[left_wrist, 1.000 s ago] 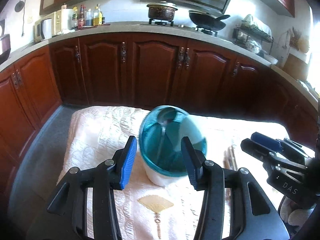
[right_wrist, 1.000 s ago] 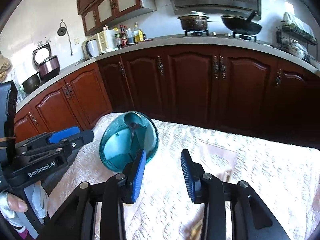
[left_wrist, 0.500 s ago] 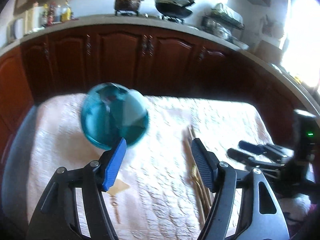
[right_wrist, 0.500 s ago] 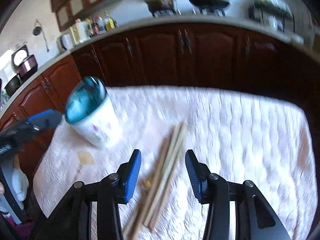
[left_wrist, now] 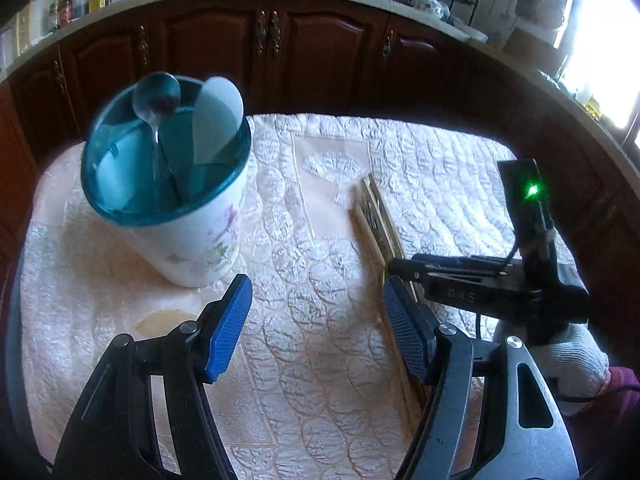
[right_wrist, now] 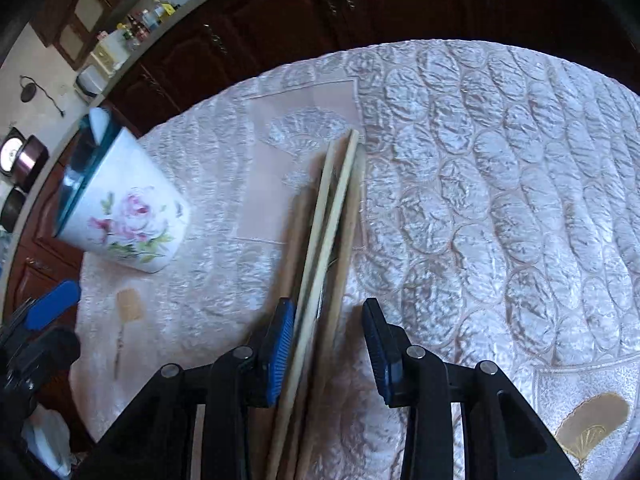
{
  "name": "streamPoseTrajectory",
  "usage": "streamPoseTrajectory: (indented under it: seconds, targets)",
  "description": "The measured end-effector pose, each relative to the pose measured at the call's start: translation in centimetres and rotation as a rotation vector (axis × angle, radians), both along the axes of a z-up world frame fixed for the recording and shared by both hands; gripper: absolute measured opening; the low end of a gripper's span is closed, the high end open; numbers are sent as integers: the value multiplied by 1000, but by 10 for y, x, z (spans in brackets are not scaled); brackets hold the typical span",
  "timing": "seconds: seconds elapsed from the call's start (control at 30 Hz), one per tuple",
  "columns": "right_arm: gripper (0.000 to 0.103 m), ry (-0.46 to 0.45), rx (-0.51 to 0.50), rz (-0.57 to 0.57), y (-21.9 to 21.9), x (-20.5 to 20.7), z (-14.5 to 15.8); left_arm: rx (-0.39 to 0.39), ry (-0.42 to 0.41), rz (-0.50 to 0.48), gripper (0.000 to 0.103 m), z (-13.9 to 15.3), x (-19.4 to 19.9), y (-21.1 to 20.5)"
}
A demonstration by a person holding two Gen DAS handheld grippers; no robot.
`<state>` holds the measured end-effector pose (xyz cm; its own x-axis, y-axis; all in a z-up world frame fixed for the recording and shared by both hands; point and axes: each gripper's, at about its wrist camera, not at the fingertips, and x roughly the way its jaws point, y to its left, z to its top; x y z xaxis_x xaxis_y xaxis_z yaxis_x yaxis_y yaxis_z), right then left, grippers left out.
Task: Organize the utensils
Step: 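Grasp a wooden chopstick with the left tool while the right tool grasps another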
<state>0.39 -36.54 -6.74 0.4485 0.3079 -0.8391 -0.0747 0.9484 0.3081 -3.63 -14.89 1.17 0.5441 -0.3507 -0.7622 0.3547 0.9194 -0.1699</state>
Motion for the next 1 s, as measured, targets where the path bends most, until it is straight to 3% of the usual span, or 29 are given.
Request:
streamPoseTrajectory:
  seconds: [0.13, 0.4, 0.63, 0.8, 1.0]
  targets:
    - [23, -5, -45, -27, -14, -7, 5, 8, 14, -18, 68, -6, 3, -4]
    - [22, 3, -115, -143, -86, -36, 26, 10, 32, -49, 68, -18, 18, -25]
    - [22, -9, 0, -170, -130, -44, 35, 43, 85, -74, 67, -35, 51, -60]
    - [22, -13, 49, -153, -135, -30, 33, 56, 115, -62, 55, -43, 75, -75]
    - [22, -5, 20, -210, -142, 6, 27, 63, 158, -39, 47, -54, 103, -86]
